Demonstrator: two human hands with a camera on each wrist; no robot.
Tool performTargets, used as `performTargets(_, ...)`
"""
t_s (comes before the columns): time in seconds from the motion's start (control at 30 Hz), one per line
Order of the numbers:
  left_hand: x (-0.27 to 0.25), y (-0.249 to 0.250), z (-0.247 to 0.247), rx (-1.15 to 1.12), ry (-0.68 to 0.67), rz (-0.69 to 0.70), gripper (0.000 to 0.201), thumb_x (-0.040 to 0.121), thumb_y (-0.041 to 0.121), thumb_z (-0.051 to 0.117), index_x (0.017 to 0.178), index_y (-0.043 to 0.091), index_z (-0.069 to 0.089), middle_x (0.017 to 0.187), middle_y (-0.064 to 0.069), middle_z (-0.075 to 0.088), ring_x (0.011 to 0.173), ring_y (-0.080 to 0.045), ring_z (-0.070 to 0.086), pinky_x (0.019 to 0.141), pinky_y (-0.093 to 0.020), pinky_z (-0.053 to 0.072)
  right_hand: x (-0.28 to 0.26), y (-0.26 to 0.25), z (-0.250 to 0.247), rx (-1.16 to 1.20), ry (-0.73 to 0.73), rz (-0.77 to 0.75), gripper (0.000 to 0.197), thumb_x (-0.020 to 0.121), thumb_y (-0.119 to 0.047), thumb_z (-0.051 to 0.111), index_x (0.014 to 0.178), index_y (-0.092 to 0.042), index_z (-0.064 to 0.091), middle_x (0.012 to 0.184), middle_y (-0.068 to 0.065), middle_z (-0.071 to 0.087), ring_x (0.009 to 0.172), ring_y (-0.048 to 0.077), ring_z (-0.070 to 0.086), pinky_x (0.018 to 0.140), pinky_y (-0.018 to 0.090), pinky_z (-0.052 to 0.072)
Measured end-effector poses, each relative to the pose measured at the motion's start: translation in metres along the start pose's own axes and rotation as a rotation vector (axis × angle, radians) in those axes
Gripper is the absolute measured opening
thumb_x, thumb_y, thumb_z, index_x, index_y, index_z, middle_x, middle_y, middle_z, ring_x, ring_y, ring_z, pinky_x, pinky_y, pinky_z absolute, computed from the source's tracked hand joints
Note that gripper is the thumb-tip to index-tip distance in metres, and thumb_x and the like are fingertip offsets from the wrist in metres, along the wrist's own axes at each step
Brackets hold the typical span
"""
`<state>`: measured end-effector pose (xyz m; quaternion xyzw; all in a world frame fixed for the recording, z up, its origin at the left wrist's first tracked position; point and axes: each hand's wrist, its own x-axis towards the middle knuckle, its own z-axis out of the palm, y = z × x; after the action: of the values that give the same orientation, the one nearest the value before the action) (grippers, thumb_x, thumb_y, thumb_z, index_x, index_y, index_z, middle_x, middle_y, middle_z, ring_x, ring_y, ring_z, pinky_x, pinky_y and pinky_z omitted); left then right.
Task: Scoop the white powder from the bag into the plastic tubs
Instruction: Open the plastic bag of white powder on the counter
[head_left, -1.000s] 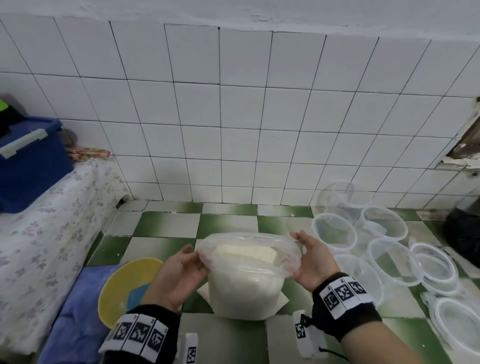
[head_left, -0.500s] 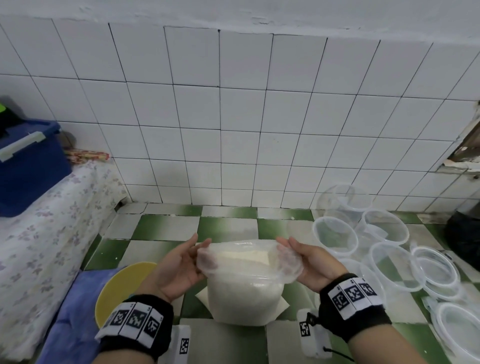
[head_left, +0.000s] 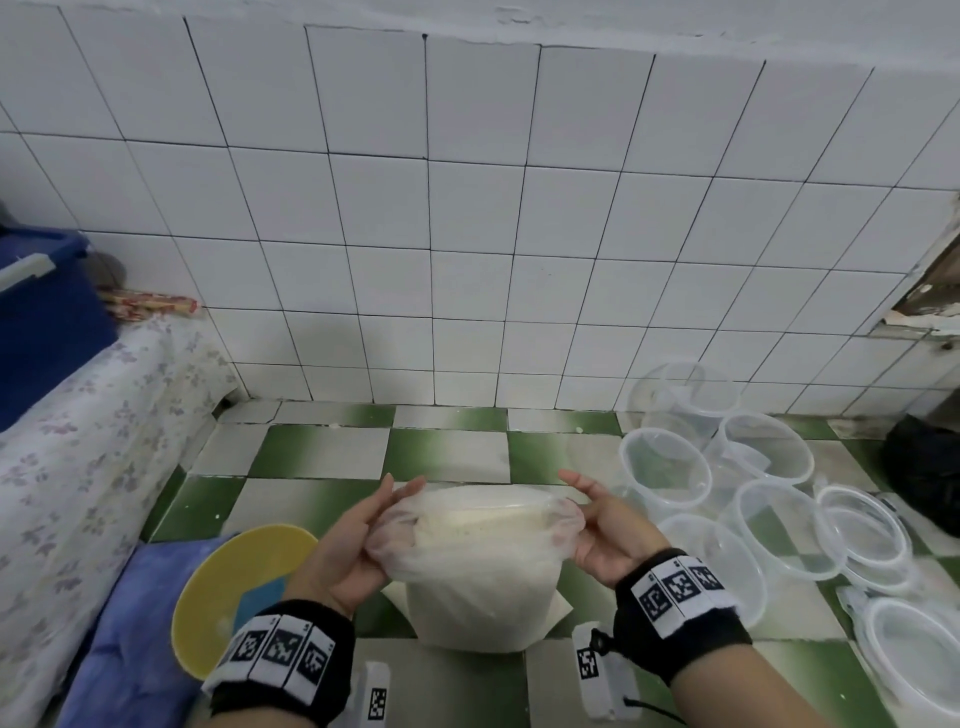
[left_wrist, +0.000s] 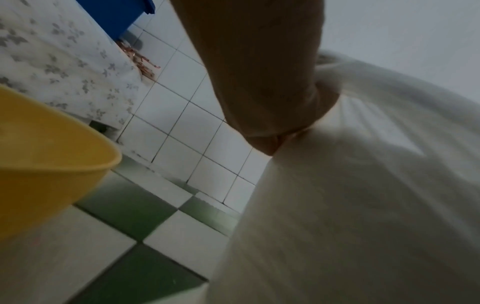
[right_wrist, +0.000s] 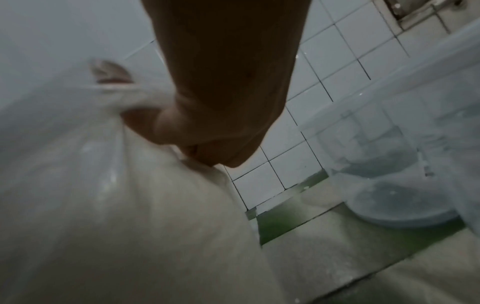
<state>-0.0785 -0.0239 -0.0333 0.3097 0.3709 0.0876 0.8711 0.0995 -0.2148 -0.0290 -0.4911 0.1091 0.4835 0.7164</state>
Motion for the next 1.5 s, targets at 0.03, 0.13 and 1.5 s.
performTargets(0.03, -0.001, 0.002, 0.001, 0.024, -0.033, 0.013, 0.038, 0.095, 0.037, 0.050, 0.106, 0.006, 0.069, 0.110, -0.017, 0.070, 0.090, -0.031, 0.072, 0.074, -0.044, 0.061, 0.000, 0.000, 0.001, -0.042, 0.000, -0.025, 0.038, 0.092, 0.012, 0.032, 0.110, -0.013, 0.054, 0.084, 0.018, 0.063, 0.059, 0.028, 0.063, 0.048, 0.036, 0.056)
performTargets(0.13, -0.011, 0.011, 0.000, 0.289, -0.084, 0.134, 0.040, 0.093, 0.042, 0.048, 0.103, 0.007, 0.066, 0.107, -0.014, 0.068, 0.091, -0.028, 0.068, 0.074, -0.037, 0.058, -0.004, -0.006, 0.001, -0.181, -0.034, -0.124, 0.023, 0.093, -0.002, 0.043, 0.102, -0.015, 0.059, 0.088, 0.014, 0.056, 0.067, 0.026, 0.056, 0.051, 0.032, 0.052)
performTargets(1.5, -0.021, 0.012, -0.002, 0.636, 0.328, 0.109, 0.030, 0.087, 0.016, 0.073, 0.111, 0.005, 0.058, 0.104, -0.016, 0.069, 0.090, -0.029, 0.068, 0.070, -0.033, 0.058, -0.019, -0.005, 0.008, -0.799, 0.270, -0.252, 0.024, 0.081, -0.007, 0.069, 0.101, -0.012, 0.056, 0.078, 0.014, 0.064, 0.058, 0.022, 0.059, 0.054, 0.035, 0.055)
